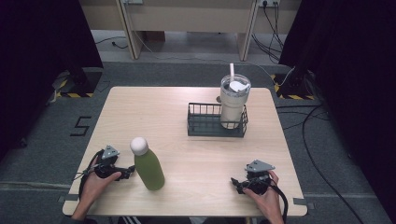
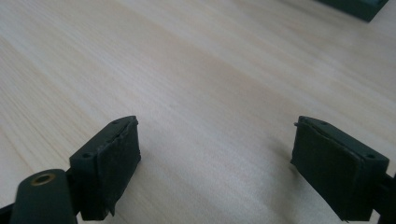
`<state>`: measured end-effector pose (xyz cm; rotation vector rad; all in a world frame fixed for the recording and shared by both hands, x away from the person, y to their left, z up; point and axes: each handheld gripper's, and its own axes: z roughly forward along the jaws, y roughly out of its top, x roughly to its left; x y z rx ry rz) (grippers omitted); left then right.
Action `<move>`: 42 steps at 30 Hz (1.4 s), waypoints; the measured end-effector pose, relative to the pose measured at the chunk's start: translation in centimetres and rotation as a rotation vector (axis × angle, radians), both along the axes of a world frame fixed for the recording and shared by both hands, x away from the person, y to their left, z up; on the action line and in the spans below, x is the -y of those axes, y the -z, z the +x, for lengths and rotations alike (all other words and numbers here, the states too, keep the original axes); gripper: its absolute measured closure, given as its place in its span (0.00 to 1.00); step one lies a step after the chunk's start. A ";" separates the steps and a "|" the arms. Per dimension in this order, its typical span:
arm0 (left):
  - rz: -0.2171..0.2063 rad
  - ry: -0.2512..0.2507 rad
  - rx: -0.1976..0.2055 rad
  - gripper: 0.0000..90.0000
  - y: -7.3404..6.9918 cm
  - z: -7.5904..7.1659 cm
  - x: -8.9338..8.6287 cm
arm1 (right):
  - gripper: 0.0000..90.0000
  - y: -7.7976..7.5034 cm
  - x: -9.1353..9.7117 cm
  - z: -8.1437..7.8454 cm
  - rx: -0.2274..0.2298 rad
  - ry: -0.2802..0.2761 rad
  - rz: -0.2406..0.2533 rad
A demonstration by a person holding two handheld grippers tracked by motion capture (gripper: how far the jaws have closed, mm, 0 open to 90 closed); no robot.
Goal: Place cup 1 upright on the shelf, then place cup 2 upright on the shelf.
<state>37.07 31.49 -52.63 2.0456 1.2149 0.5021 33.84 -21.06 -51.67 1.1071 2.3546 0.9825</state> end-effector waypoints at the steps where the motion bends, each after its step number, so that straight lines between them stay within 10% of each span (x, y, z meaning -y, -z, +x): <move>1: 0.001 0.000 0.000 0.01 0.0 0.0 0.0 | 0.17 0.1 0.1 0.1 -0.004 0.000 0.013; 32: -0.018 0.020 0.034 0.17 -0.2 -0.5 -0.1 | 0.14 0.1 0.1 0.1 -0.012 0.005 0.013; 42: -0.095 0.013 0.065 0.17 -0.8 -1.8 -0.6 | 0.12 0.1 0.1 0.1 -0.015 0.002 0.013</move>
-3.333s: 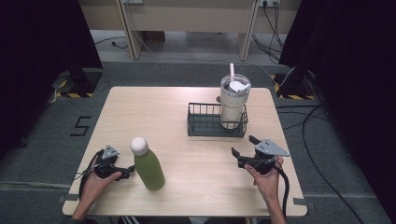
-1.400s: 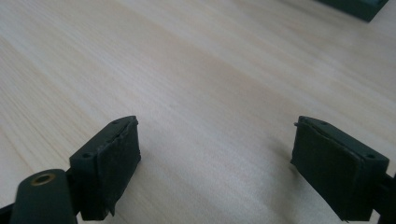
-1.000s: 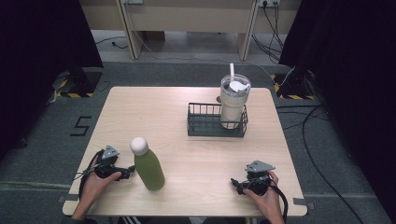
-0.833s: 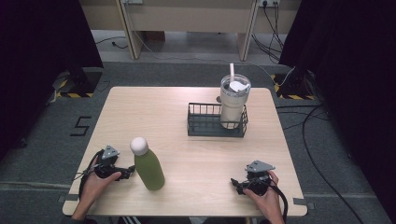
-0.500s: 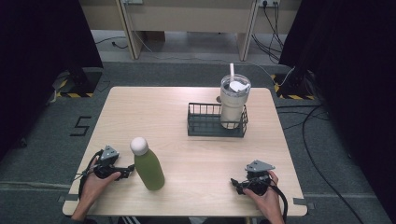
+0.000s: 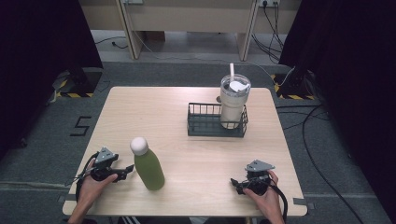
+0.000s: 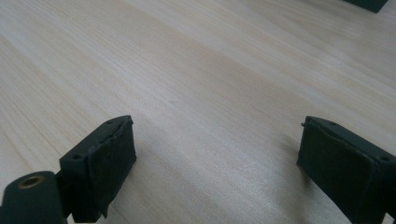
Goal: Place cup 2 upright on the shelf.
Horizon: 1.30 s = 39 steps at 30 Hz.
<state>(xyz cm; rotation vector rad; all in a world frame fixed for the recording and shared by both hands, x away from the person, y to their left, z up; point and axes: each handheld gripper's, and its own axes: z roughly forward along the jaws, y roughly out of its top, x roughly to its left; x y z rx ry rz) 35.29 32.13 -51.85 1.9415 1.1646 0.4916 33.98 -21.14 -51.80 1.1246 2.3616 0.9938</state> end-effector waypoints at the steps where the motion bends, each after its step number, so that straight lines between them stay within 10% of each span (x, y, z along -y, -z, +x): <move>1: -0.002 0.004 0.004 0.17 -0.1 -0.2 0.0 | 0.12 0.0 0.0 0.0 0.000 0.000 0.000; 39: -0.165 0.119 0.144 0.16 -1.8 -7.7 1.0 | 0.12 0.0 0.0 0.0 -0.003 0.003 0.000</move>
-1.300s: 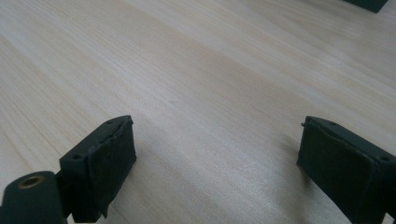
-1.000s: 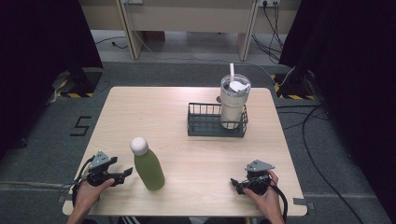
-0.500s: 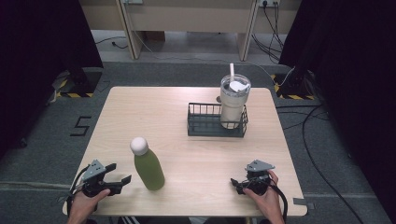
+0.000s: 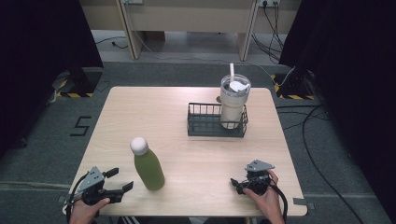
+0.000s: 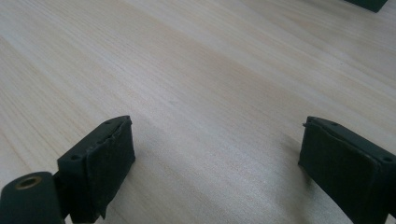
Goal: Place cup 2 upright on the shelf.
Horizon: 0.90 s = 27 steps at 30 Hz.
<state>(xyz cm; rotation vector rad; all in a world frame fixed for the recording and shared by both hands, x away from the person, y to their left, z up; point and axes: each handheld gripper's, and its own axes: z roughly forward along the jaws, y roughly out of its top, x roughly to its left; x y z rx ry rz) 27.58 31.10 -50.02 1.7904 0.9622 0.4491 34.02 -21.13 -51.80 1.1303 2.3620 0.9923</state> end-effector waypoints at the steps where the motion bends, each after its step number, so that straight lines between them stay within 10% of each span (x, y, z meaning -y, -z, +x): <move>1: -0.002 0.004 0.005 0.16 0.0 -0.2 0.1 | 0.12 0.0 0.0 0.0 0.000 0.000 0.000; 27: -0.070 0.100 0.036 0.16 -0.1 -1.4 2.1 | 0.11 0.0 0.0 0.1 0.001 -0.003 -0.003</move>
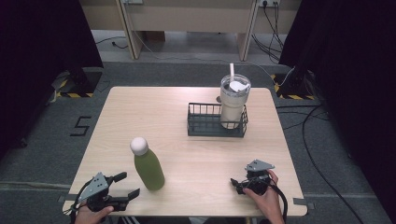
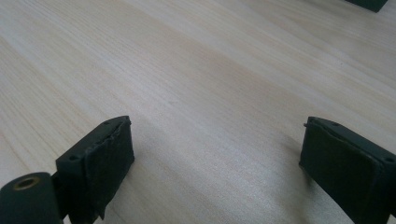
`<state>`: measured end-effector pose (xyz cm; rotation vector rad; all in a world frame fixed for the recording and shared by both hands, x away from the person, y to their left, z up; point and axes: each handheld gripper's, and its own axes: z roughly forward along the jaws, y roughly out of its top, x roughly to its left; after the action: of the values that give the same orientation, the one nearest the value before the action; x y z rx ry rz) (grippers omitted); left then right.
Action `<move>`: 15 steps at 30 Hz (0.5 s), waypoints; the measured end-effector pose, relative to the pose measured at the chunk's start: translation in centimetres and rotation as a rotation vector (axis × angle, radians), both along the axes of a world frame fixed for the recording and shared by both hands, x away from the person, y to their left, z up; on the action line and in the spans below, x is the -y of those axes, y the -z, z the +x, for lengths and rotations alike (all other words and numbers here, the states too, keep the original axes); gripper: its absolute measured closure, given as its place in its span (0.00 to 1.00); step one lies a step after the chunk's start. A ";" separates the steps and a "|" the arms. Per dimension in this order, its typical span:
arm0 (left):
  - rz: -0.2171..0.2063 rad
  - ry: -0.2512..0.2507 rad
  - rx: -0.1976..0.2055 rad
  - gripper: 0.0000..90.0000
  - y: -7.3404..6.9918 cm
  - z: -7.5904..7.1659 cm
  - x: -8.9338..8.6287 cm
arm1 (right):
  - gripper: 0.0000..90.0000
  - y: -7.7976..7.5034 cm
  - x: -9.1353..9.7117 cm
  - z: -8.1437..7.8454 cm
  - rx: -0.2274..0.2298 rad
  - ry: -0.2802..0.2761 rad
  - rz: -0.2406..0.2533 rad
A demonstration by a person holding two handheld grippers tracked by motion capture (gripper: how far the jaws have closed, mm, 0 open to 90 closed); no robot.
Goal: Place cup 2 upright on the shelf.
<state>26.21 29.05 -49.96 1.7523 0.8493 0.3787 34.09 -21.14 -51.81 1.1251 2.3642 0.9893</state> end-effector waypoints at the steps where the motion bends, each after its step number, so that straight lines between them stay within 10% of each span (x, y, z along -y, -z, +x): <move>1: 0.002 0.003 0.001 0.16 0.0 0.0 0.1 | 0.11 0.0 0.0 0.0 0.000 0.000 0.000; 15: 0.012 0.027 0.031 0.16 -0.2 0.0 1.2 | 0.10 0.0 0.0 0.0 -0.001 0.001 -0.001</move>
<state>26.20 27.88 -49.72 1.7628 0.8020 0.3937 34.13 -21.13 -51.81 1.1264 2.3640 0.9868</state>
